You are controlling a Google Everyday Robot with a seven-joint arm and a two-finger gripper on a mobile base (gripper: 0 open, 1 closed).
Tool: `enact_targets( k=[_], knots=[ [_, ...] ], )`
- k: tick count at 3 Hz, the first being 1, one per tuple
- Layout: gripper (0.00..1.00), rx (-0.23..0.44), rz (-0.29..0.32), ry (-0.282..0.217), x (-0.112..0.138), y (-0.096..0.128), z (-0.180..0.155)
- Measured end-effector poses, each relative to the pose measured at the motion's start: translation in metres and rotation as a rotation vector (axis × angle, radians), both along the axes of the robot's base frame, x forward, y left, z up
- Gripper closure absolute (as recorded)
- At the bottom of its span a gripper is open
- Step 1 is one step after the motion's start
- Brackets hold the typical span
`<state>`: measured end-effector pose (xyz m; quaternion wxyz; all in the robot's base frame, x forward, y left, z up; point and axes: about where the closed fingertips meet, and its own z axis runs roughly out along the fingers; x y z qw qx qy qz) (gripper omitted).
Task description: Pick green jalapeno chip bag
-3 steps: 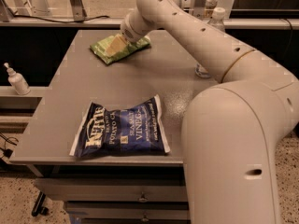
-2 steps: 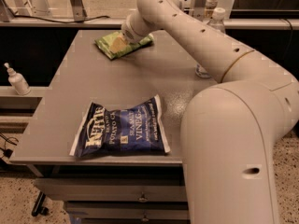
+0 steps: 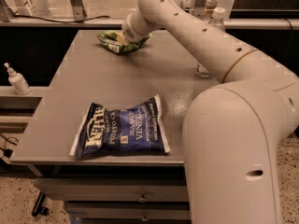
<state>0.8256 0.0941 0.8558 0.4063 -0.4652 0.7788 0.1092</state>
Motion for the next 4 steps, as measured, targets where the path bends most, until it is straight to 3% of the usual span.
enact_targets(
  k=[1, 2, 4],
  knots=[
    [1.0, 0.019, 0.015, -0.046, -0.01, -0.004, 0.022],
    [1.0, 0.052, 0.055, -0.122, -0.038, -0.012, 0.057],
    [1.0, 0.174, 0.177, -0.289, -0.126, -0.024, 0.137]
  ],
)
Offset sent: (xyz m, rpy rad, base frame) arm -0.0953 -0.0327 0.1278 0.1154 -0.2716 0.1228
